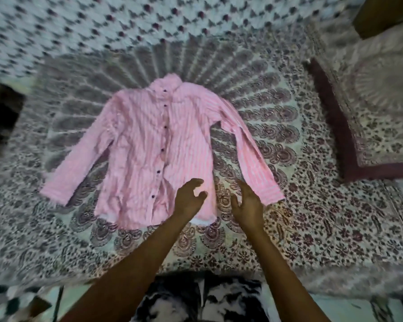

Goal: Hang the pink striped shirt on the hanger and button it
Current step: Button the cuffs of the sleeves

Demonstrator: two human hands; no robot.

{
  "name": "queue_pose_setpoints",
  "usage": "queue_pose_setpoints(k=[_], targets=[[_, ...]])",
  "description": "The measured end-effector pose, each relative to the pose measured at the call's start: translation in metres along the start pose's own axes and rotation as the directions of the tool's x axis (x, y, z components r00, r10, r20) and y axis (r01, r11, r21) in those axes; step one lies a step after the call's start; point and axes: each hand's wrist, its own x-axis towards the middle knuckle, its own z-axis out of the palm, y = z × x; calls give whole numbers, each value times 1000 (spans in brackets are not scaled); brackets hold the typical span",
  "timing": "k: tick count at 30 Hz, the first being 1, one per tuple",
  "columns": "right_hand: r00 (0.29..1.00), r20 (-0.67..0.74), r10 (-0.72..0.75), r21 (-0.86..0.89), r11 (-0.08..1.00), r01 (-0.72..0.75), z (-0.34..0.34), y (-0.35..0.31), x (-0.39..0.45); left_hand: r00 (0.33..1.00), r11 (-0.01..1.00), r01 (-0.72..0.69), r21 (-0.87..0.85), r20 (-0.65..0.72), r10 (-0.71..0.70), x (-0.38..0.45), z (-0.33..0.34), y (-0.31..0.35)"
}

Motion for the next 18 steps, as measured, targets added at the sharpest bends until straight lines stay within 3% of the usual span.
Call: queue_pose_setpoints(k=[7, 13, 18], targets=[[980, 67, -186, -50, 981, 190, 73, -103, 0, 994, 999, -30, -31, -106, 26, 11, -111, -75], [984, 70, -163, -7, 986, 164, 178, -191, -8, 989, 998, 7, -55, -145, -14, 28, -215, -159], [979, 125, -163, 66, 986, 155, 280, -253, -8, 975, 987, 139, -80, -163, -150, 45, -291, -232]])
